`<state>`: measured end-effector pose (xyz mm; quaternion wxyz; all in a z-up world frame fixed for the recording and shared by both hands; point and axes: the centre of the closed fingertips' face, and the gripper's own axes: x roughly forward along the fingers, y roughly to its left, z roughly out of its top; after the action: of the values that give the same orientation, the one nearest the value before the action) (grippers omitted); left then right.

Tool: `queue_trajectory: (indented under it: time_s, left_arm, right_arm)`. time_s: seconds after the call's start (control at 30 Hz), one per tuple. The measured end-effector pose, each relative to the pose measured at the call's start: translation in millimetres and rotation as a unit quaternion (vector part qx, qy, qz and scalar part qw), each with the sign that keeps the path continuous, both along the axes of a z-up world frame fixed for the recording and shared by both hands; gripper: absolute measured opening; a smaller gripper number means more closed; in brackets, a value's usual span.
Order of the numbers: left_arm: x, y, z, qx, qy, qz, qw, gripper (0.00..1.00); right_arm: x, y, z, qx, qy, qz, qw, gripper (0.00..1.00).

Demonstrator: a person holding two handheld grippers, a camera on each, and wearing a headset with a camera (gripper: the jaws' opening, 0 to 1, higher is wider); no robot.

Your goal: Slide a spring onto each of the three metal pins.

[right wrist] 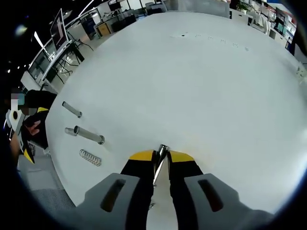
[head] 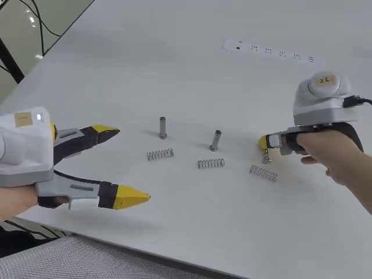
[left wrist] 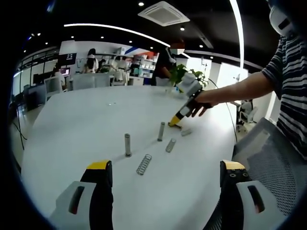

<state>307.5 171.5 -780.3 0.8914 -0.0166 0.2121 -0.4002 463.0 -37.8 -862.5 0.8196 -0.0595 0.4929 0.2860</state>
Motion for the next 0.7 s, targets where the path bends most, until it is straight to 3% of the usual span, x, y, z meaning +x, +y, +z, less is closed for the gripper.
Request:
queue_trajectory:
  time_s: [0.43,0.7]
  left_arm:
    - [1.6,1.3,-2.6,0.006,0.001,-0.003,1.0000,0.92]
    - [2.1,1.7,-2.3,0.009,0.001,-0.004,1.0000,0.92]
  right_arm:
    - [-3.3,-2.6,-0.9,0.008,0.000,-0.010,0.9999,0.10]
    - [-11.7,-1.2,12.7,0.031,-0.022,-0.004,0.9993,0.10]
